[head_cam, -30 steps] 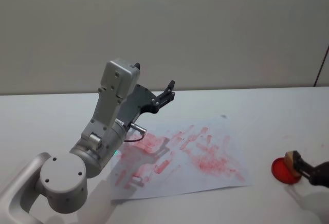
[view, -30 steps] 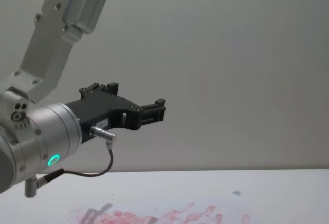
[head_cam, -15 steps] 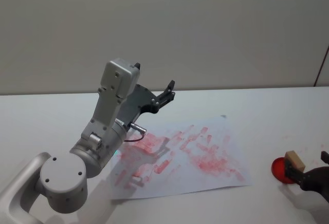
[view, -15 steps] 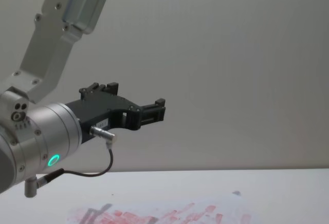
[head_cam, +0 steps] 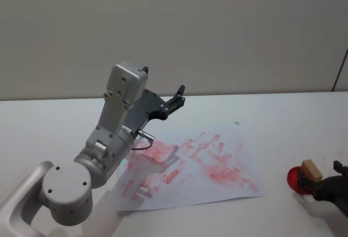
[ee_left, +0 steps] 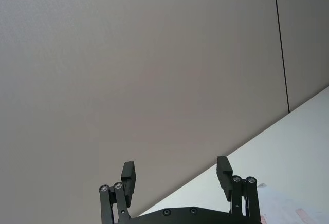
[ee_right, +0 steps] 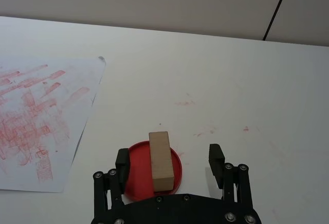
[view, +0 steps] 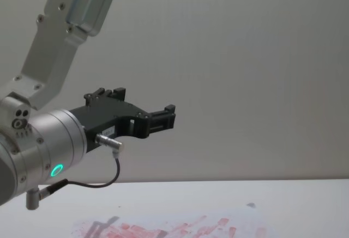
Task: Use the one hand to pick up the stamp and affix it onto the A4 paper.
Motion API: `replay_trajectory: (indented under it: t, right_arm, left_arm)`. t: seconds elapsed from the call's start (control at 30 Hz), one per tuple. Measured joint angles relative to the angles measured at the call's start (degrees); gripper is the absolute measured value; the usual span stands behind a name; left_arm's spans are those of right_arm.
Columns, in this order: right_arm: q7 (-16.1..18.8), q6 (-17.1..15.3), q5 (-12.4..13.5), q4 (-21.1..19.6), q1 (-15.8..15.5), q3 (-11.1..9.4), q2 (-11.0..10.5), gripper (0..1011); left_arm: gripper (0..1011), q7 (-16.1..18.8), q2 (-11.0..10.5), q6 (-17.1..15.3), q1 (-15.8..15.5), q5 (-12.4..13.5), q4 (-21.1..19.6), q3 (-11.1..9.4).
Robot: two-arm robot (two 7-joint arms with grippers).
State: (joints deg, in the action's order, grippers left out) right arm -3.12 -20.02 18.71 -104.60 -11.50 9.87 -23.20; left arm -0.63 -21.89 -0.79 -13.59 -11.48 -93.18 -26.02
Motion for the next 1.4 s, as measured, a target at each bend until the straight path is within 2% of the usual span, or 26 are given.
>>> replay_trajectory:
  t: [0.1, 0.23, 0.33, 0.43, 0.47, 0.5, 0.57, 0.6, 0.87, 1.07, 1.4]
  right_arm:
    - [0.22, -0.29, -0.14, 0.32, 0.31, 0.02, 0.17, 922]
    - [0.50, -0.65, -0.30, 0.69, 0.67, 0.05, 0.37, 784]
    - [0.60, -0.81, -0.36, 0.81, 0.81, 0.06, 0.45, 729]
    - [0.74, -0.97, -0.45, 0.99, 0.98, 0.09, 0.54, 617]
    - [0.74, -0.97, -0.45, 0.99, 0.98, 0.09, 0.54, 617]
    - [0.78, -1.02, -0.47, 1.04, 1.05, 0.10, 0.58, 560]
    - [0.85, -1.11, -0.50, 1.11, 1.12, 0.10, 0.63, 514]
    - [0.86, -1.13, -0.51, 1.13, 1.13, 0.10, 0.64, 450]
    - [0.99, -1.28, -0.59, 1.27, 1.27, 0.10, 0.73, 218]
    - [1.13, -0.81, -0.65, 1.29, 1.28, 0.08, 0.86, 216]
    - [3.12, 3.11, -1.31, 1.24, 2.09, 0.19, 1.43, 216]
  left_arm:
    - [1001, 0.00, 0.00, 0.00, 0.00, 0.00, 0.00, 0.00]
    - [1001, 0.00, 0.00, 0.00, 0.00, 0.00, 0.00, 0.00]
    - [1001, 0.00, 0.00, 0.00, 0.00, 0.00, 0.00, 0.00]
    - [1001, 0.00, 0.00, 0.00, 0.00, 0.00, 0.00, 0.00]
    - [1001, 0.00, 0.00, 0.00, 0.00, 0.00, 0.00, 0.00]
    - [1001, 0.00, 0.00, 0.00, 0.00, 0.00, 0.00, 0.00]
    - [1001, 0.00, 0.00, 0.00, 0.00, 0.00, 0.00, 0.00]
    - [1001, 0.00, 0.00, 0.00, 0.00, 0.00, 0.00, 0.00]
    - [1001, 0.00, 0.00, 0.00, 0.00, 0.00, 0.00, 0.00]
    - [1001, 0.00, 0.00, 0.00, 0.00, 0.00, 0.00, 0.00]
    - [1001, 0.00, 0.00, 0.00, 0.00, 0.00, 0.00, 0.00]
